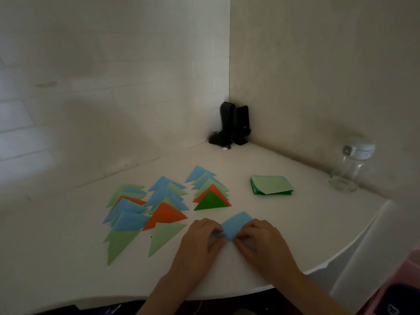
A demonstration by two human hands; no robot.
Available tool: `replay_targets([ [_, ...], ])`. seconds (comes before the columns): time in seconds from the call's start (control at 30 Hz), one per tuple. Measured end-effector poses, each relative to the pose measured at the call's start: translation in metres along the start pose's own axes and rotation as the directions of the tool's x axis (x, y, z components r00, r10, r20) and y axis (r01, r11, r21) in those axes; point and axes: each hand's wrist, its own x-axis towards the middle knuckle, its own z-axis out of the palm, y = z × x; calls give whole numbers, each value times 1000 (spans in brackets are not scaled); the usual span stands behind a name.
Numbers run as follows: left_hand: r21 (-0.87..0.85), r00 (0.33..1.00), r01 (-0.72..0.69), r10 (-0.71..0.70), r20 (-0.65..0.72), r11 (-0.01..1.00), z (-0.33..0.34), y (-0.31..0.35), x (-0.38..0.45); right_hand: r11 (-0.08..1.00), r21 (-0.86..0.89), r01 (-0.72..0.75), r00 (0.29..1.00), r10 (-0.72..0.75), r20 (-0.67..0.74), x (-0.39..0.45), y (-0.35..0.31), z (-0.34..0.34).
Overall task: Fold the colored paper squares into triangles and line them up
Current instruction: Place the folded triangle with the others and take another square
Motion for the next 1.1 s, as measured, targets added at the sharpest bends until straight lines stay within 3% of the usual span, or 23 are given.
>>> replay_targets([
  [0.27,36,999,35,-35,-9,999,8,1,9,988,105,-112,993,107,52,14,4,4],
  [0.43,-47,993,112,-113,-14,993,8,2,12,978,111,-176,980,164,110,15,1,3],
  [0.77,-159,964,265,-262,42,951,2,-1,20,914,165,-371,875,285,391,39,9,-7],
  [1.1,-237,975,221,-211,68,946,-7,-4,14,950,135,-282,856,186,482,41,1,-19],
])
